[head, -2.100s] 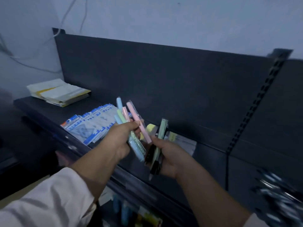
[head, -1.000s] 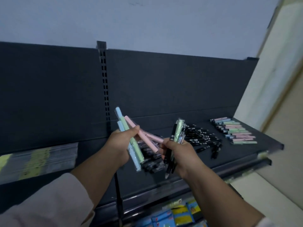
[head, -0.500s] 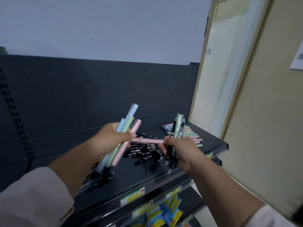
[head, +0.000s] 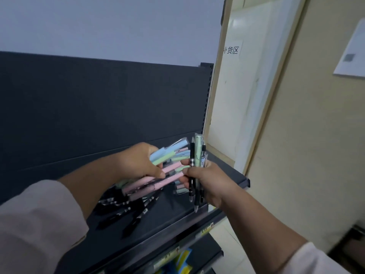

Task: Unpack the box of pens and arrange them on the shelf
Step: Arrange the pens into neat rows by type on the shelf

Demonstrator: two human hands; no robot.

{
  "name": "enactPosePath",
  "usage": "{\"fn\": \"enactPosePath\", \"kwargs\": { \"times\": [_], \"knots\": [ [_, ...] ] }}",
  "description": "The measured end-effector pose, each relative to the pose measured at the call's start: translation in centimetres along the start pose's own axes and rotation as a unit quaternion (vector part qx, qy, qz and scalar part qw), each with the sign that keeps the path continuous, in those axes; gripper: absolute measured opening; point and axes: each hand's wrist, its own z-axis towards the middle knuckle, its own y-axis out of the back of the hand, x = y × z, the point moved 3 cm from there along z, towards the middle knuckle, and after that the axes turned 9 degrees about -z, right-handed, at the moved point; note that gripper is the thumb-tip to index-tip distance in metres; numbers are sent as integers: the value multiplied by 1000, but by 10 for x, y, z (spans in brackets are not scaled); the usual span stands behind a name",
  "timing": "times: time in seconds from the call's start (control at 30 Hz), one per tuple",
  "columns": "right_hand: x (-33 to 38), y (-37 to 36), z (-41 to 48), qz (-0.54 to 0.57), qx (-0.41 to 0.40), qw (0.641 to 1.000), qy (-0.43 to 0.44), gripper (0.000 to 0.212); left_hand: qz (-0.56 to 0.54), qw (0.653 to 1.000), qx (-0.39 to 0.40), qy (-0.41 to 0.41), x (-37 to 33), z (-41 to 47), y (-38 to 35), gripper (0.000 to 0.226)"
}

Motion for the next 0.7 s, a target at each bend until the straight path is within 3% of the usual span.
{"fn": "enactPosePath", "kwargs": {
  "times": [0.2,0.37,0.53,0.7],
  "knots": [
    [-1,32,42,6,-4,1000,-11,19,-19,997,78,5,0,63,-30,20],
    [1,58,80,-1,-15,1000,-26,15,-35,995,90,8,0,106,-34,20],
    [3,99,137,20,-51,997,-56,22,-79,996,-32,41,12,144,-21,16],
    [-4,132,209,26,-42,994,-97,17,-199,966,-113,123,27,167,-24,15]
  ]
}}
